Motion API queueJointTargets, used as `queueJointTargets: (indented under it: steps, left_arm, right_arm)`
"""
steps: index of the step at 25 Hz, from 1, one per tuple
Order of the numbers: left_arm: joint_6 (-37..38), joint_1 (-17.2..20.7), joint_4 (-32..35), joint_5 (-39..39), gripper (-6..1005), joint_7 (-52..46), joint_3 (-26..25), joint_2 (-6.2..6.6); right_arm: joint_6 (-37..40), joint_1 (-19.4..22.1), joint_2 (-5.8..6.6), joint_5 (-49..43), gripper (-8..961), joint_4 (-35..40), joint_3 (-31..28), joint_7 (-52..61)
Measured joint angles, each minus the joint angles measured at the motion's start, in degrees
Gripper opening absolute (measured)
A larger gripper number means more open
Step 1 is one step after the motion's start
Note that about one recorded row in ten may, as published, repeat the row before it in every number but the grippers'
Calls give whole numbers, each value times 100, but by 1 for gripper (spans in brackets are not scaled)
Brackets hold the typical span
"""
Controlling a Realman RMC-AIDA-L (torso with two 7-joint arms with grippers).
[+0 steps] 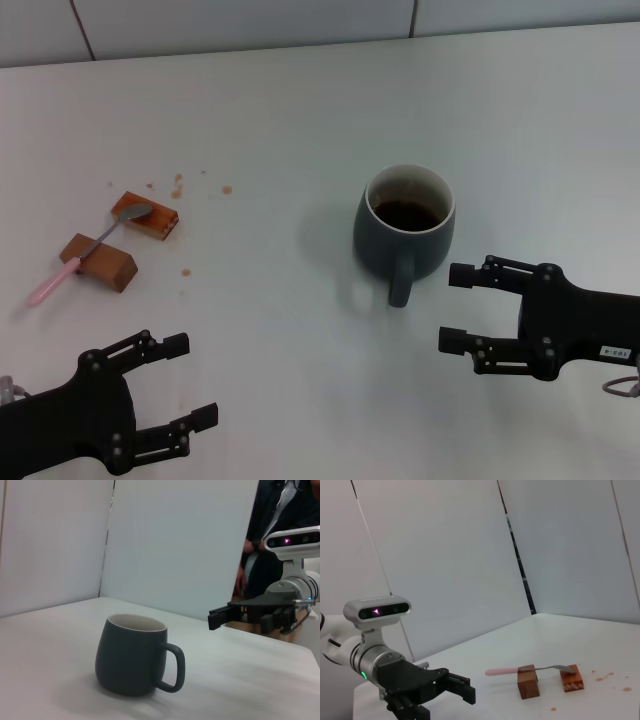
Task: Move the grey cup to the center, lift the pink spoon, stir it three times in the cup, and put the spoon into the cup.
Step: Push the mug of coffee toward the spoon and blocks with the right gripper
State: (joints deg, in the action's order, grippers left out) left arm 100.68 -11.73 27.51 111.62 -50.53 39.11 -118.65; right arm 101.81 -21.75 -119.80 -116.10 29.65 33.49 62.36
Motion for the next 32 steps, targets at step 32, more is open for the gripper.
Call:
queueJointTargets:
  steps: [32]
  left_arm:
    - [90, -42, -307, -180, 829, 497, -525, 12]
  right_arm:
    - [-1661, 100, 6, 4481, 718, -4454, -1409, -6938]
